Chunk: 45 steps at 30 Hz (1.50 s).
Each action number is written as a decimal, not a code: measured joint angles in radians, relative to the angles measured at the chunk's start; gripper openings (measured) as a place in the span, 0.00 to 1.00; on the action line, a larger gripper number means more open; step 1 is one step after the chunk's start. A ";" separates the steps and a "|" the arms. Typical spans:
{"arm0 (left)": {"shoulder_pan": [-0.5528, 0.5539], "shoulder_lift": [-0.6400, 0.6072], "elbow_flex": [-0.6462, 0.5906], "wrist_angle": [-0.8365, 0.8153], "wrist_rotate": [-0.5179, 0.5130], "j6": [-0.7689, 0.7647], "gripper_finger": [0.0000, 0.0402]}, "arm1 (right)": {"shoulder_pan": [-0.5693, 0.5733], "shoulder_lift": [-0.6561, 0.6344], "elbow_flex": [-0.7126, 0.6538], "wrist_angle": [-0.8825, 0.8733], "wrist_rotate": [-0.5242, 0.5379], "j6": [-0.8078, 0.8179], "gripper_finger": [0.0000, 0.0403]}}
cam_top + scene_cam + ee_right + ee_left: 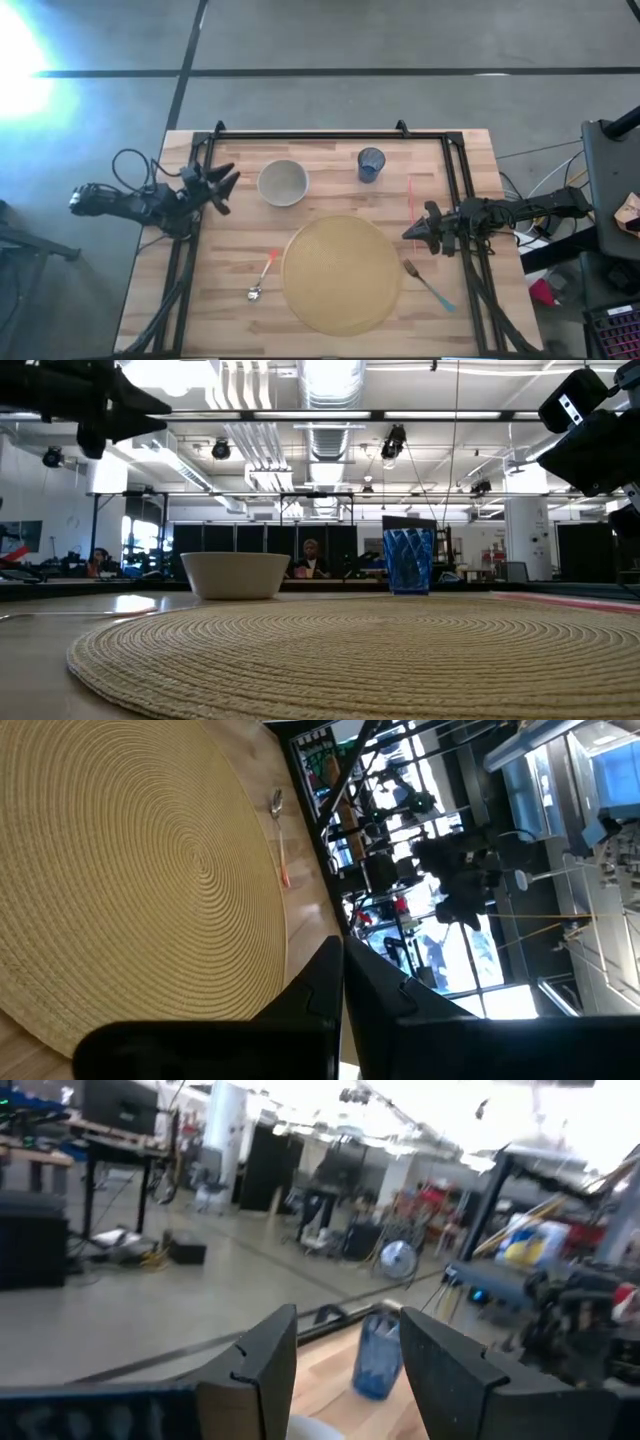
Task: Pick & Place Utensil
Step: Put the white bowl on the brown placemat
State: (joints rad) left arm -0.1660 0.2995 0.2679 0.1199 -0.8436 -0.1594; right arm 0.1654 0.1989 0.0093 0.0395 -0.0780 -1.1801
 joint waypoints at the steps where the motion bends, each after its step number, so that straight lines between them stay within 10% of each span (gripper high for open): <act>1: 0.011 0.022 0.028 -0.036 0.000 -0.017 0.42 | 0.000 0.000 0.000 0.000 0.000 0.000 0.02; 12: 0.110 0.212 0.324 -0.475 0.009 -0.142 0.42 | 0.000 0.000 0.000 0.000 0.000 0.002 0.02; 27: 0.182 0.331 0.543 -0.664 0.022 -0.153 0.42 | 0.000 0.000 0.000 -0.002 0.000 0.002 0.02; 45: 0.402 0.446 0.678 -0.849 0.346 -0.181 0.42 | 0.000 0.000 0.000 0.005 -0.029 0.072 0.02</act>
State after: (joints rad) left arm 0.2357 0.7454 0.9458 -0.7293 -0.4980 -0.3408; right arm 0.1654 0.1993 0.0097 0.0444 -0.1072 -1.1086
